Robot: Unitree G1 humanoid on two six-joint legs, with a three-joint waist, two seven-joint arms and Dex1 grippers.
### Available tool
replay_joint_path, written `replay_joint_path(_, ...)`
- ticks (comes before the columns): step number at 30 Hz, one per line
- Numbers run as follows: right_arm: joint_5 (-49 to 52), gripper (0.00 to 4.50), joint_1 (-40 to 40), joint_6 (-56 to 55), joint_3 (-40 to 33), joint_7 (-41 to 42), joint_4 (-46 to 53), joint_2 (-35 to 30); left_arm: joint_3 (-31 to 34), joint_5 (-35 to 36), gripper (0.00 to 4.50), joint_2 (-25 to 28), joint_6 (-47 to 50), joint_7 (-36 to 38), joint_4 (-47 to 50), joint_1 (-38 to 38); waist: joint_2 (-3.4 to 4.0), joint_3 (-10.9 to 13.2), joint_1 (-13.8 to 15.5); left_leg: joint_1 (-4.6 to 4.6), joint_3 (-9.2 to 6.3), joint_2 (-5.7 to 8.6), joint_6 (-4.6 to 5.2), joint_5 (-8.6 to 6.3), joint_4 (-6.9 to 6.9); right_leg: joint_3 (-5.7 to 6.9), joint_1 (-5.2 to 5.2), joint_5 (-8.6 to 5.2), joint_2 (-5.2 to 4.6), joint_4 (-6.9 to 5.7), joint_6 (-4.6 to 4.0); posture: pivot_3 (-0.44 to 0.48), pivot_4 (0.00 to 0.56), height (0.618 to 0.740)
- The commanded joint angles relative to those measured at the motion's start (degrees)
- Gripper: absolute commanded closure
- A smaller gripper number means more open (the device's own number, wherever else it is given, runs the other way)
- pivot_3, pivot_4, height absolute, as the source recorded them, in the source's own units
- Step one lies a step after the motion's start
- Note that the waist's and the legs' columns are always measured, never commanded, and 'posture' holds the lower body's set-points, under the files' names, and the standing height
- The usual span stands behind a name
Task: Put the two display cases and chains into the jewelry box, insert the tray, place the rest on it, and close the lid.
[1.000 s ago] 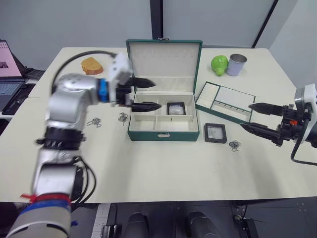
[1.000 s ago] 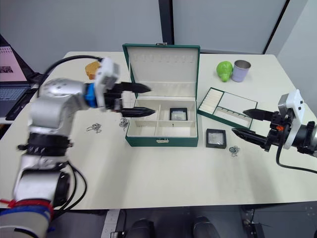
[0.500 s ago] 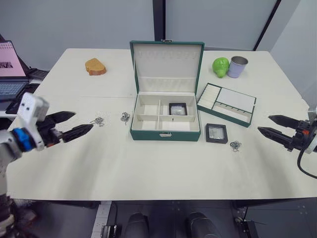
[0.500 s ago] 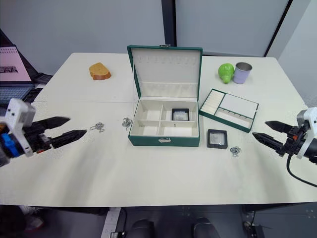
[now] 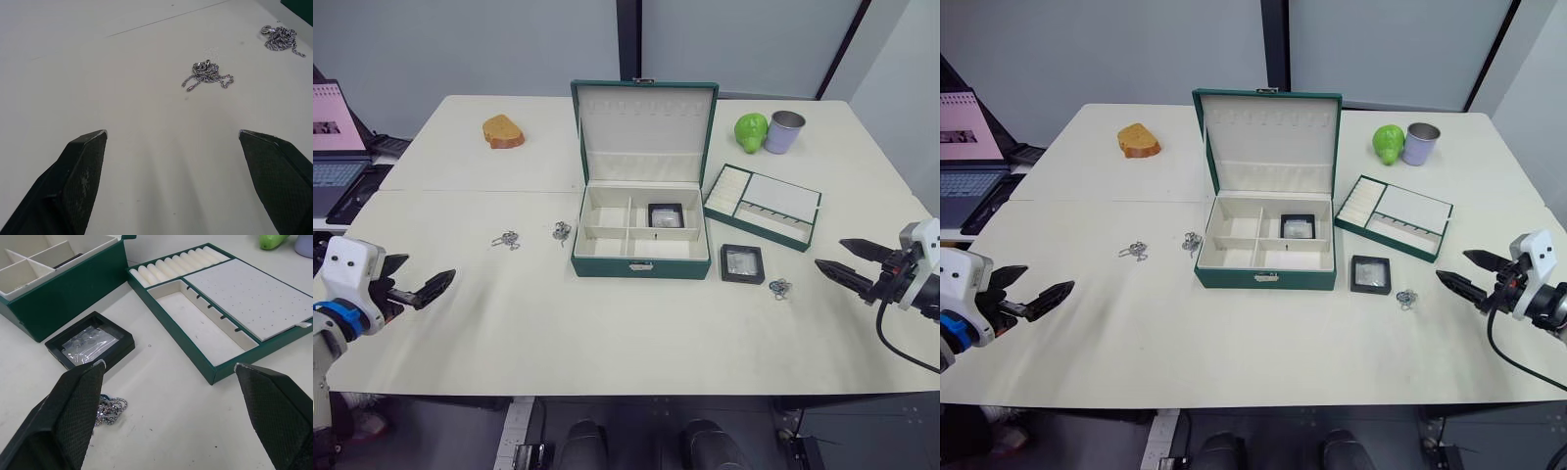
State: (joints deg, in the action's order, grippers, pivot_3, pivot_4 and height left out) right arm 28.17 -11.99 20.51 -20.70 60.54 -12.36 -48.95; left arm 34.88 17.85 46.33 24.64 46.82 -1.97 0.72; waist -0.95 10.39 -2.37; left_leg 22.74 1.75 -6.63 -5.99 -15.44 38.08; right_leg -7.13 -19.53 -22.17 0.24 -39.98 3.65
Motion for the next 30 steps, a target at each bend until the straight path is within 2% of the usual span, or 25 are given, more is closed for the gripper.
replay_joint_path(1, 0.19, 0.0, -0.49, -0.55, -0.88, -0.37, 1.27, -0.32, -0.34, 0.56, 0.04, 1.01, -1.31, -0.15, 1.31, -0.29, 0.0, 0.0, 0.01, 0.0, 0.0, 0.0, 0.0, 0.0, 0.0, 0.0, 0.0, 0.0, 0.0, 0.0, 0.0, 0.0, 0.15, 0.74)
replay_joint_path(8, 1.43, 0.0, -1.26, 1.0, -0.54, -0.51, 2.71, -0.11, -0.63, 1.06, 0.04, 0.79, -0.75, -1.15, 2.74, -0.4, 0.0, 0.0, 0.01, 0.0, 0.01, 0.0, 0.0, 0.0, -0.01, 0.0, 0.0, 0.0, 0.0, 0.0, 0.0, 0.0, 0.15, 0.74)
replay_joint_path(12, 5.21, 0.0, -3.37, 6.58, 0.62, 0.62, 8.36, -0.43, -0.98, 2.33, 0.04, -1.67, 1.48, -4.48, 4.84, 1.04, 0.02, -0.01, 0.08, 0.0, 0.01, 0.0, 0.0, 0.0, -0.01, -0.01, 0.0, 0.0, 0.0, -0.01, 0.0, 0.0, 0.15, 0.74)
replay_joint_path(16, 11.53, 0.0, -9.99, 14.53, 4.62, 0.09, 18.45, 0.79, -4.11, 3.56, 0.04, -5.77, 5.01, -8.97, 9.03, 3.16, 0.04, -0.02, 0.0, 0.01, 0.0, -0.01, 0.0, 0.0, -0.01, -0.03, -0.02, 0.0, 0.0, -0.03, 0.0, 0.0, 0.15, 0.74)
replay_joint_path(20, 13.36, 0.0, -16.97, 17.91, 10.12, -0.93, 23.63, 3.4, -7.78, 2.24, 0.04, -9.91, 6.86, -15.41, 10.06, 6.69, -0.01, -0.04, 0.32, 0.06, -0.08, -0.03, 0.0, 0.0, -0.01, 0.05, -0.03, 0.0, 0.03, -0.02, 0.0, 0.0, 0.15, 0.74)
replay_joint_path(25, 11.68, 0.0, -24.19, 18.45, 16.92, -1.07, 25.29, 7.25, -11.75, -0.84, 0.04, -14.38, 8.68, -24.1, 9.26, 11.33, -0.02, -0.04, 0.58, 0.1, -0.08, 0.0, 0.0, 0.0, 0.05, 0.04, -0.07, 0.01, -0.01, -0.03, 0.0, 0.0, 0.15, 0.74)
replay_joint_path(30, 9.36, 0.0, -29.72, 17.7, 21.44, -1.19, 23.02, 10.91, -14.15, -2.37, 0.04, -17.99, 8.9, -28.96, 6.63, 14.85, -0.03, -0.05, 0.53, 0.12, -0.11, -0.01, 0.0, 0.0, 0.07, 0.09, -0.1, 0.01, -0.03, -0.06, 0.0, 0.0, 0.15, 0.74)
